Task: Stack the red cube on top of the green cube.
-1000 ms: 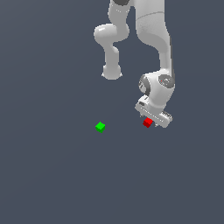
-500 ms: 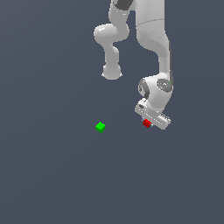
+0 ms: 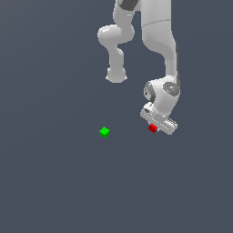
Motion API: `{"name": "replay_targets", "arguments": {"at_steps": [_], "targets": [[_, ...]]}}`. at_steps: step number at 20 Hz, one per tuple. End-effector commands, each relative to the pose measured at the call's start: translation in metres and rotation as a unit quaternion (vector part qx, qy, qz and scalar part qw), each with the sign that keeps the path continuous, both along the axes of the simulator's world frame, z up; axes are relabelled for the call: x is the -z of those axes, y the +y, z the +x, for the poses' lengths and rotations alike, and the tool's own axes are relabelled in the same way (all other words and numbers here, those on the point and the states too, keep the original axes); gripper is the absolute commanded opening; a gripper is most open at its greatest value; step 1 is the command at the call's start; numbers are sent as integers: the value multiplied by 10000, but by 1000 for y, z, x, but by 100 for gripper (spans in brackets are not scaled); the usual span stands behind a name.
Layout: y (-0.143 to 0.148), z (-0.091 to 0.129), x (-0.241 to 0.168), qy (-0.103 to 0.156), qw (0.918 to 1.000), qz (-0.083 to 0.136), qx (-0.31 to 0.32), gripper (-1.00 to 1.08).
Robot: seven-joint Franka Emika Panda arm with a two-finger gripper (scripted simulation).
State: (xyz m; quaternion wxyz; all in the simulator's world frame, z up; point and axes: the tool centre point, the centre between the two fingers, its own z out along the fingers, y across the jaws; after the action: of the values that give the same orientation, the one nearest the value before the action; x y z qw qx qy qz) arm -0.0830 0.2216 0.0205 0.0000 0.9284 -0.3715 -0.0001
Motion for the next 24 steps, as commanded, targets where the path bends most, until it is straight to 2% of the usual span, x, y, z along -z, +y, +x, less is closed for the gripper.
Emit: {"name": "replay_targets", "arguments": {"at_steps": [1, 7, 17, 24], "targets": [[0, 0, -2, -1, 10000, 0, 0, -100], [0, -1, -22, -1, 10000, 0, 0, -100], [-1, -1, -83, -1, 10000, 0, 0, -100], [-1, -1, -99, -1, 10000, 0, 0, -100]]}}
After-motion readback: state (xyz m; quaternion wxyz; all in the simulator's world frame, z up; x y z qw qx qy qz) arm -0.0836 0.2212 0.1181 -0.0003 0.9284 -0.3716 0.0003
